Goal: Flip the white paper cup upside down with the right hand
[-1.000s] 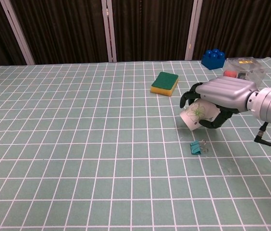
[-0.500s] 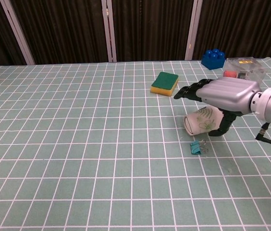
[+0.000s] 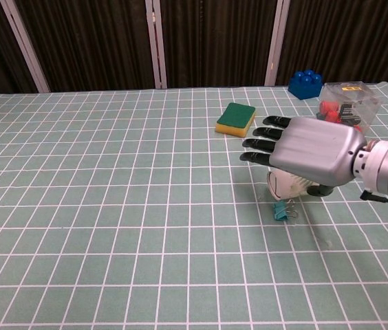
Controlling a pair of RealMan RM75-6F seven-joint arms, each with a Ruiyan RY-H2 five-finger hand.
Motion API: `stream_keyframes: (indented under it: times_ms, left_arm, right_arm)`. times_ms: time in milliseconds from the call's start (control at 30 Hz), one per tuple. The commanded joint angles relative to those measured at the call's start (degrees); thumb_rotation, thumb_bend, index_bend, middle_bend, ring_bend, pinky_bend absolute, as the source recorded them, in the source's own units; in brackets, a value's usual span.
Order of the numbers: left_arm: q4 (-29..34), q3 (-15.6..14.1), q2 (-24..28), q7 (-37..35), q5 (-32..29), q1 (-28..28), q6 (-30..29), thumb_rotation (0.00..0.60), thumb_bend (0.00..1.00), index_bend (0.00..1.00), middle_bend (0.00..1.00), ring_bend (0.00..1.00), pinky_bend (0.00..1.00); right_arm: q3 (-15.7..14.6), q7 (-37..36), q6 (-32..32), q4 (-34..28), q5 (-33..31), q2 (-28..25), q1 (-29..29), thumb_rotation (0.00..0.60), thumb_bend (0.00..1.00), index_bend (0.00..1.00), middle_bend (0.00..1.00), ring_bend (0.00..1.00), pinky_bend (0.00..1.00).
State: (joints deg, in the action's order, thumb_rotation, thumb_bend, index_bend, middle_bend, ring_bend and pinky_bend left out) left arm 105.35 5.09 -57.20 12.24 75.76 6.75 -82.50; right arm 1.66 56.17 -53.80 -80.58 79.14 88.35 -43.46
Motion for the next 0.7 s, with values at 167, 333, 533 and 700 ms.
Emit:
stream_keyframes:
  times_ms: [167, 333, 533, 700]
  left_arm:
    - [-0.18, 0.02, -0.09, 0.13, -0.26, 0.13, 0.22, 0.600, 0.00, 0.00, 0.00, 0.00, 0.00]
    - [-0.16, 0.01, -0.19, 0.32, -0.29, 0.14, 0.16, 0.600, 0.00, 0.00, 0.00, 0.00, 0.00]
    - [-0.17, 0.01, -0.23, 0.42, -0.35, 0.19, 0.16, 0.600, 0.00, 0.00, 0.00, 0.00, 0.00]
    - [-0.23, 0.01, -0.25, 0.35, -0.39, 0.21, 0.18, 0.600, 0.00, 0.00, 0.00, 0.00, 0.00]
  right_arm:
    - [-1.26, 11.70, 0.14, -0.25, -5.01, 1.92, 0.35, 0.600, 0.15, 0.02, 0.00, 0.00, 0.17]
    - [-1.20, 16.26, 0.04, 1.25, -8.05, 2.91, 0.18, 0.600, 0.16, 0.02, 0.01, 0.00, 0.21]
    - [-1.86, 17.65, -0.32, 3.84, -8.61, 3.76, 0.03, 0.600, 0.18, 0.02, 0.11, 0.00, 0.27]
    - [-2.61, 15.98, -0.73, 5.41, -6.83, 4.41, -0.07, 0.600, 0.29, 0.10, 0.31, 0.13, 0.50]
